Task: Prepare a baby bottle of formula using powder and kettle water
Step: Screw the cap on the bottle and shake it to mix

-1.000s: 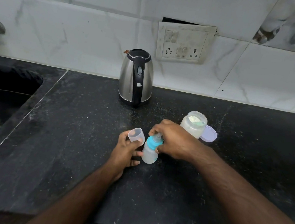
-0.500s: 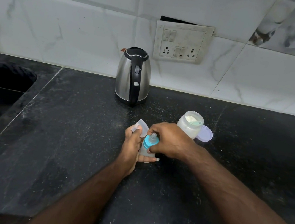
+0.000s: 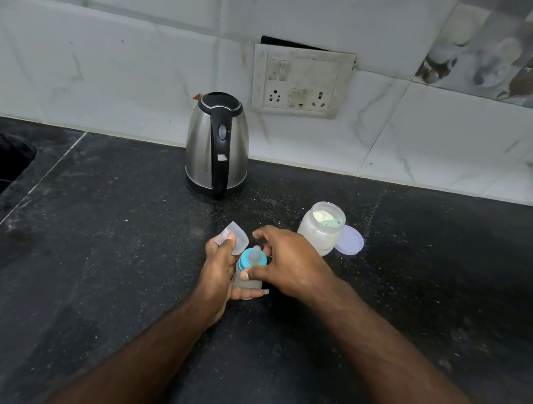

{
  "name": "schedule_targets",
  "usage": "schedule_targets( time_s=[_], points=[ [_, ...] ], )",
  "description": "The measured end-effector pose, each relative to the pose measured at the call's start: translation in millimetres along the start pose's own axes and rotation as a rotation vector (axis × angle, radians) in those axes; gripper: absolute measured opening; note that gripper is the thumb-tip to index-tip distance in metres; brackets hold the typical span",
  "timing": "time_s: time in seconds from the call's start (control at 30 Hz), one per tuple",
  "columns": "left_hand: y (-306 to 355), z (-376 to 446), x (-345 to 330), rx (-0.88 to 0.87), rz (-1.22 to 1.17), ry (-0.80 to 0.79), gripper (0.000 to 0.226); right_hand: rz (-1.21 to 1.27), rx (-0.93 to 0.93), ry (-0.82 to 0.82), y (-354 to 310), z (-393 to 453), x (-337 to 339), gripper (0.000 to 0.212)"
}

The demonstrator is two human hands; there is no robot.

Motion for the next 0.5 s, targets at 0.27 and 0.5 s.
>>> schedule_targets(
  time_s=[0.27,0.5],
  points=[
    [0,0,-1,-0.025,0.021,-0.009,0.033,-0.050,0.038,-0.024,-12,3,2,0.060],
    [0,0,-1,-0.038,0.015,-0.011,0.033,-0.036,0.057,-0.073,-16,3,1,0.075]
  ],
)
Point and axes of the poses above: each hand's wrist, its own z-axis towards the middle knuckle, its own x-axis out of the back of the hand, y = z × x, the point moved 8 cm from there along z, towards the middle knuckle, and after that the axes turned 13 degrees about x, right-handed, at the moved point
